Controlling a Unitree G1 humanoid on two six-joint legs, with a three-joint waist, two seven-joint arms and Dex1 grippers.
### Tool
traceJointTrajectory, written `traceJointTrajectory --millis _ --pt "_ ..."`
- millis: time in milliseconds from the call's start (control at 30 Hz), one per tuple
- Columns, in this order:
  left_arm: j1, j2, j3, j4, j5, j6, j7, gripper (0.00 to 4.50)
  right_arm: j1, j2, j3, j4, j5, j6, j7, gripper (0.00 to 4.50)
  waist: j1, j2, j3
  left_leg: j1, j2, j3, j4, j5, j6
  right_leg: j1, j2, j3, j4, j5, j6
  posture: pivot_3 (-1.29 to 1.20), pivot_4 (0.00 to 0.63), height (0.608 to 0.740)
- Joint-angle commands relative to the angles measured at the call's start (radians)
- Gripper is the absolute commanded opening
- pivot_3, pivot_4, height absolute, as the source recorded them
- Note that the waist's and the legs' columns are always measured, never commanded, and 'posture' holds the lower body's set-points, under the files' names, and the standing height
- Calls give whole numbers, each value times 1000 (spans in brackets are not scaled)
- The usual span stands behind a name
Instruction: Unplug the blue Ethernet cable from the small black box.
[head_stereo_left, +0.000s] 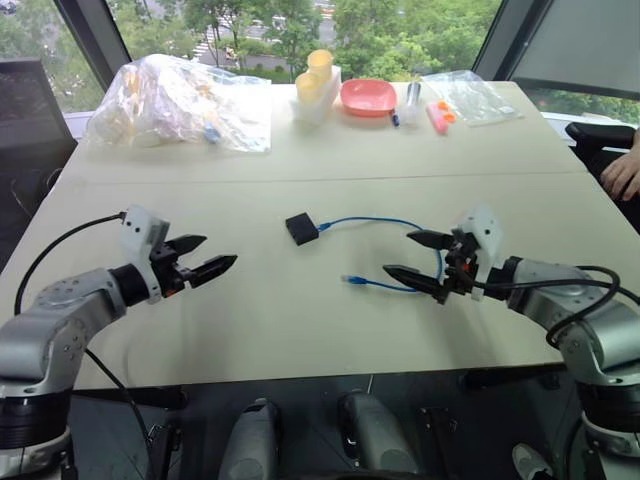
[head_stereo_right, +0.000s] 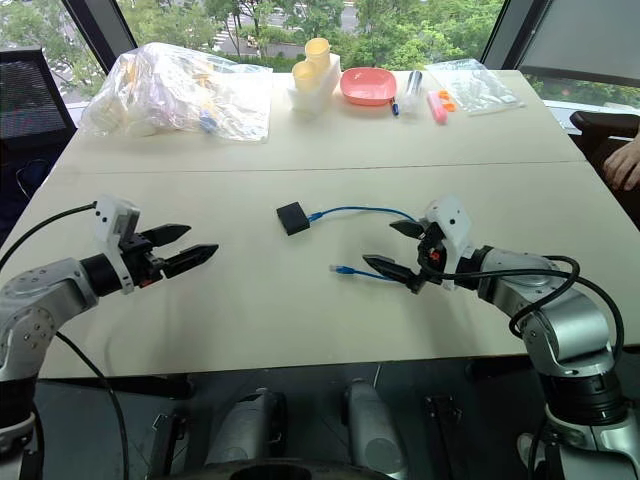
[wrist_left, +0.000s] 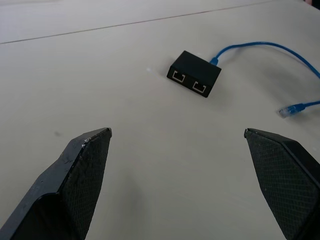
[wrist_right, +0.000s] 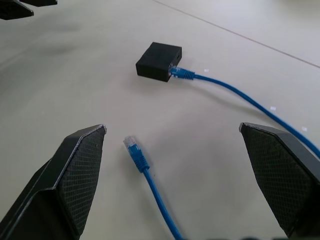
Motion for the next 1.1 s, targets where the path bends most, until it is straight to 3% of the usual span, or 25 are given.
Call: traceJointTrajectory --millis 33,767,1000,1100 --pt "-4 -7 33 -33 -19 -9 7 4426 -9 8 2 -14 -6 -22 0 4500 1 0 0 0 0 0 0 0 0 0 0 0 0 0 0 0 150 737" --pt "-42 -3 -7 9 40 -46 -8 4426 -22 5 25 18 -46 -40 11 4500 0 0 0 0 0 0 0 0 0 0 0 0 0 0 0 0 150 737" --pt "-95 58 -32 53 4 -2 -125 4426 -160 8 138 176 -145 -137 96 4500 -2 0 0 0 0 0 1 0 0 0 1 0 1 0 0 0 150 737" --pt "-144 163 -57 84 -39 42 -287 4426 -327 52 285 418 -271 -262 196 4500 -5 0 0 1 0 1 1 0 0 0 2 0 2 0 0 0 150 737"
